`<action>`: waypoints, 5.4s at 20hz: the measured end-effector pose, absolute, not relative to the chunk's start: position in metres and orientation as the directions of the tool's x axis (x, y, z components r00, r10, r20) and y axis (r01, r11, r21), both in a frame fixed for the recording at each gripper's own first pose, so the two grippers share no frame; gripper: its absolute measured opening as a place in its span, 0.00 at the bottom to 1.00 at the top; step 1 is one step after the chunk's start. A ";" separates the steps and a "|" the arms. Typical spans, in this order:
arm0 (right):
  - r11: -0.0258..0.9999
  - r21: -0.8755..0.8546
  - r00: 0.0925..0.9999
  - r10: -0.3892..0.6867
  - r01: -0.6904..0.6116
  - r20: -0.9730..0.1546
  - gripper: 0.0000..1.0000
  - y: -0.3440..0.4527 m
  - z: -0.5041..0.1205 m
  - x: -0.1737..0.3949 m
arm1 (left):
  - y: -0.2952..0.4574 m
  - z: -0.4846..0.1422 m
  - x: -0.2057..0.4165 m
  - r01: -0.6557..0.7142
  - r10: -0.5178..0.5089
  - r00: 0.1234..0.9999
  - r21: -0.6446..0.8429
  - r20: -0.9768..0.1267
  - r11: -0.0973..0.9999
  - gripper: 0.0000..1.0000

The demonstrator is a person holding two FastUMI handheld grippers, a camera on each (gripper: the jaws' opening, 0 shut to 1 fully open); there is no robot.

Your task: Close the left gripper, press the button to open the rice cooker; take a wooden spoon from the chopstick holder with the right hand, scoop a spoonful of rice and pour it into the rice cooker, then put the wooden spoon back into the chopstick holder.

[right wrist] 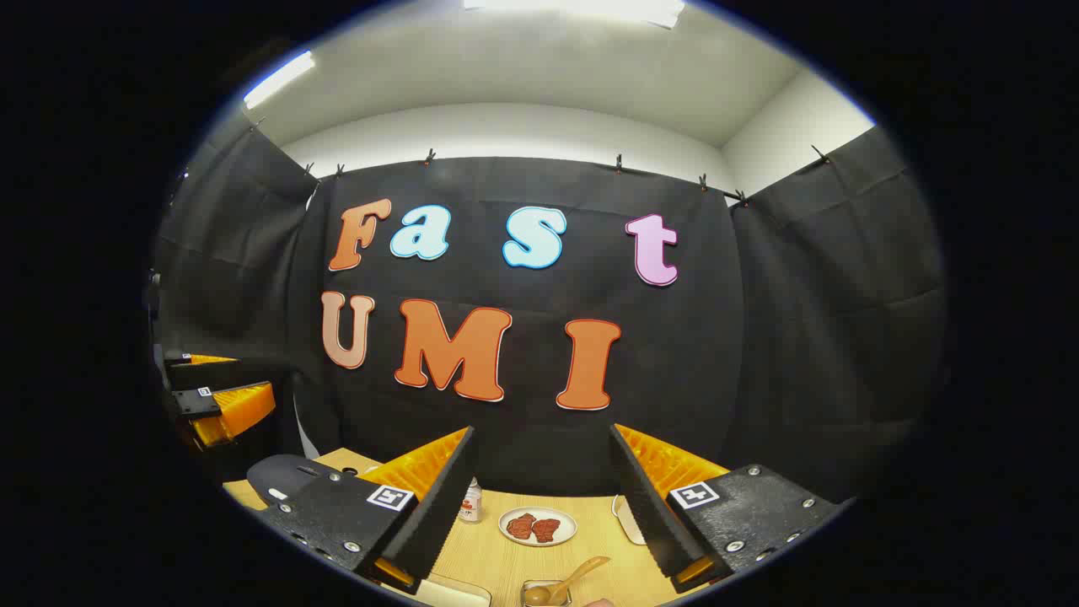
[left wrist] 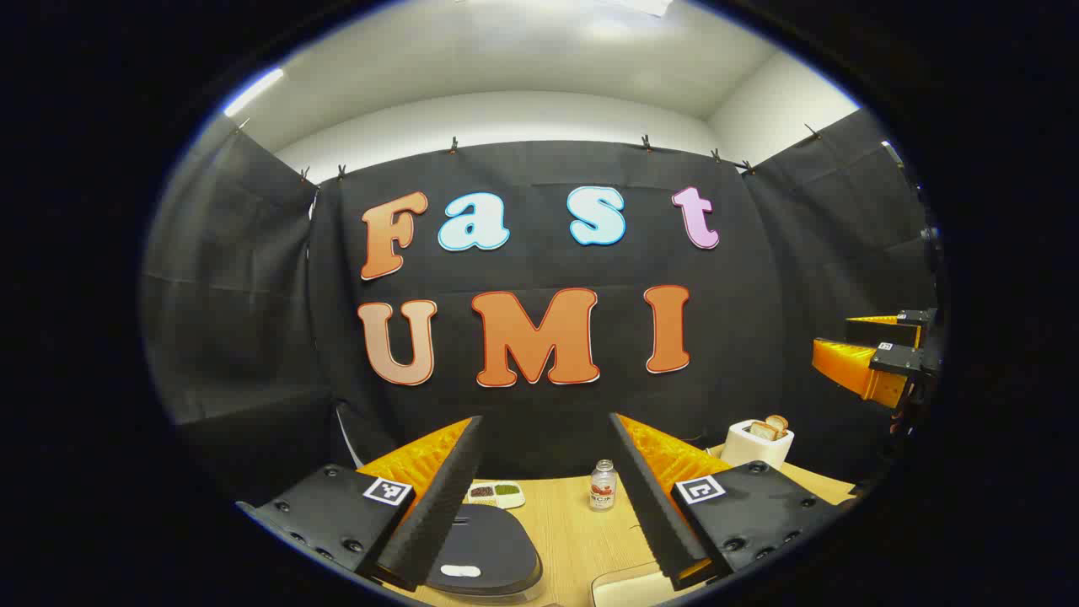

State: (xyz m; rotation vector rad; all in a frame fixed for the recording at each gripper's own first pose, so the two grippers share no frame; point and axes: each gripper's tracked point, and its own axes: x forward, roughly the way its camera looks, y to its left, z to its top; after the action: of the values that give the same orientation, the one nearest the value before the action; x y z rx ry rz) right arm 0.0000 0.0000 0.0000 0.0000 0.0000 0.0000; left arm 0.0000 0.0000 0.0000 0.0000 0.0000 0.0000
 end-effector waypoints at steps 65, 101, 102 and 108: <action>0.992 0.029 0.939 -0.107 0.123 -0.327 0.95 -0.052 -0.145 0.013 | 0.113 -0.319 -0.001 -0.437 -0.091 0.327 -0.236 -0.941 0.868 0.06; 0.913 0.345 0.598 0.156 0.216 -0.786 0.66 -0.053 -0.413 0.057 | 0.107 -0.136 -0.040 -0.371 0.366 0.857 0.058 -0.362 0.927 0.67; 0.907 0.354 0.589 0.162 0.227 -0.792 0.60 -0.052 -0.418 0.058 | 0.106 -0.137 -0.042 -0.374 0.369 0.854 0.060 -0.367 0.925 0.63; 0.874 0.419 0.618 0.192 0.245 -0.762 0.22 -0.044 -0.410 0.046 | 0.100 -0.145 -0.041 -0.368 0.368 0.851 0.074 -0.376 0.927 0.63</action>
State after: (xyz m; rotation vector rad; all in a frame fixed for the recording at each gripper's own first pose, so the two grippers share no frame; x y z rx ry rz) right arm 0.0456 -0.0443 -0.4101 0.5245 0.9152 -0.0318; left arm -0.0413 0.0999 -0.1447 -0.0011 0.3953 0.3876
